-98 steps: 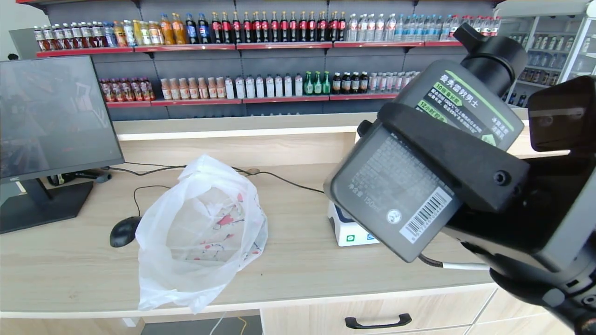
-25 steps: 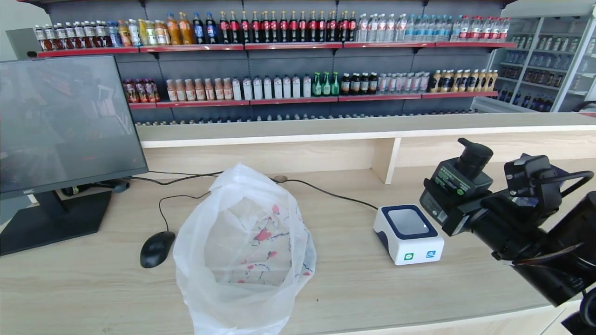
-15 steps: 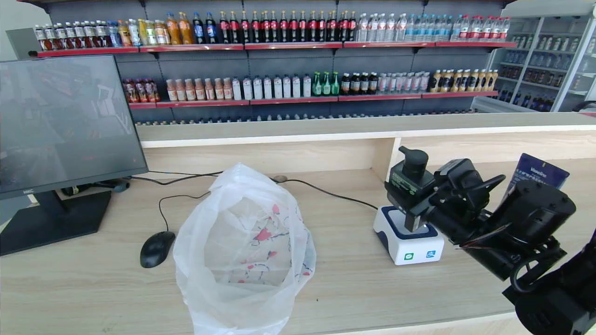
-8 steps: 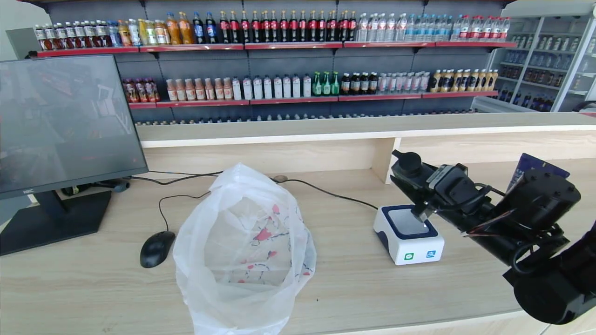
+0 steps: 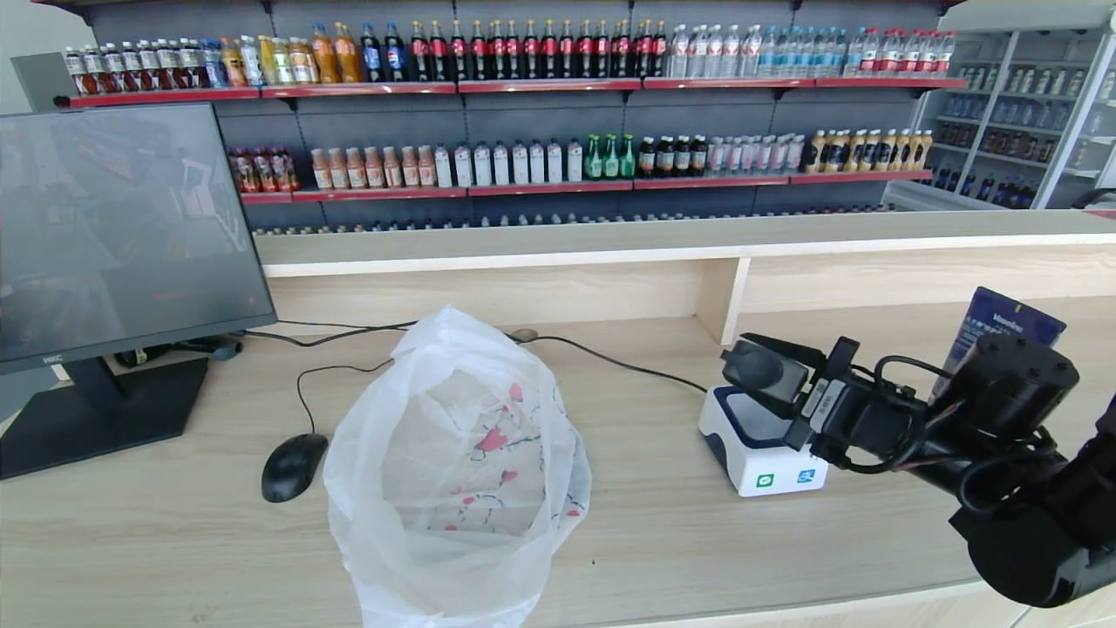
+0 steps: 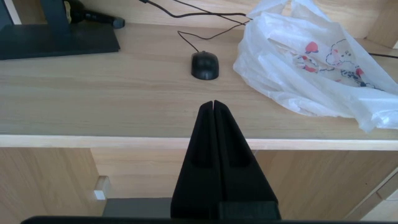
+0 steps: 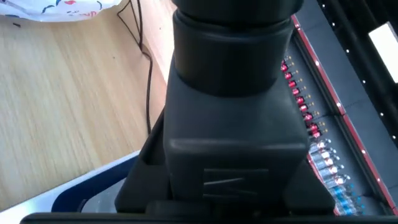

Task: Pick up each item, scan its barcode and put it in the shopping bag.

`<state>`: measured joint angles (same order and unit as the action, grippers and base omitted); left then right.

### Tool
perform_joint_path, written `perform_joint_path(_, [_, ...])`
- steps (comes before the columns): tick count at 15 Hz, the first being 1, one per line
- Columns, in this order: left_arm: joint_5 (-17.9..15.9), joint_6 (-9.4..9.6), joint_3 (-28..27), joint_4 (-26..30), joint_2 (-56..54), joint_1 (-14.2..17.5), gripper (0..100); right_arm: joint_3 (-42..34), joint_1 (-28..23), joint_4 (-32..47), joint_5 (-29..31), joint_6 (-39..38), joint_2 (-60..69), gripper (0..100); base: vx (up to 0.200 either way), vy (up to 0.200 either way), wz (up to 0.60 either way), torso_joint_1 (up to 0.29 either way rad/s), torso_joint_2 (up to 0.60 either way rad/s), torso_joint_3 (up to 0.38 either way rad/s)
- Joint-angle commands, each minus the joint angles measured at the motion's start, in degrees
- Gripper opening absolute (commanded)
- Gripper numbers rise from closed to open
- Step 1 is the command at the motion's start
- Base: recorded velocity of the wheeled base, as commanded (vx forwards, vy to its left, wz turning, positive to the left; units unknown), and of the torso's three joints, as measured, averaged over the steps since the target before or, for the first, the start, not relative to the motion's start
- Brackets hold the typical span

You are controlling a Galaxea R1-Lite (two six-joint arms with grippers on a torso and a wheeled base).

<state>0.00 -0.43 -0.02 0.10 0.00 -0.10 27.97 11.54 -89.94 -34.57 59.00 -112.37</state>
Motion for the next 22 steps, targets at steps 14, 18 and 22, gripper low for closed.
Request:
perform_joint_path(14, [0.0,-0.01,0.02,-0.01,0.0,0.01,0,-0.54,-6.45,-0.06,-14.03,7.0,-4.87,0,0.0,0.0,0.0,0.0,0.0,0.0])
perform_joint_path(18, [0.0,-0.01,-0.06,-0.01,0.0,0.01,0,-0.54,-6.45,-0.06,-14.38,7.0,-5.58,0,0.0,0.0,0.0,0.0,0.0,0.0])
perform_joint_path(22, [0.0,-0.01,-0.06,-0.01,0.0,0.01,0,-0.54,-6.45,-0.06,-14.38,7.09,-5.75,0,0.0,0.0,0.0,0.0,0.0,0.0])
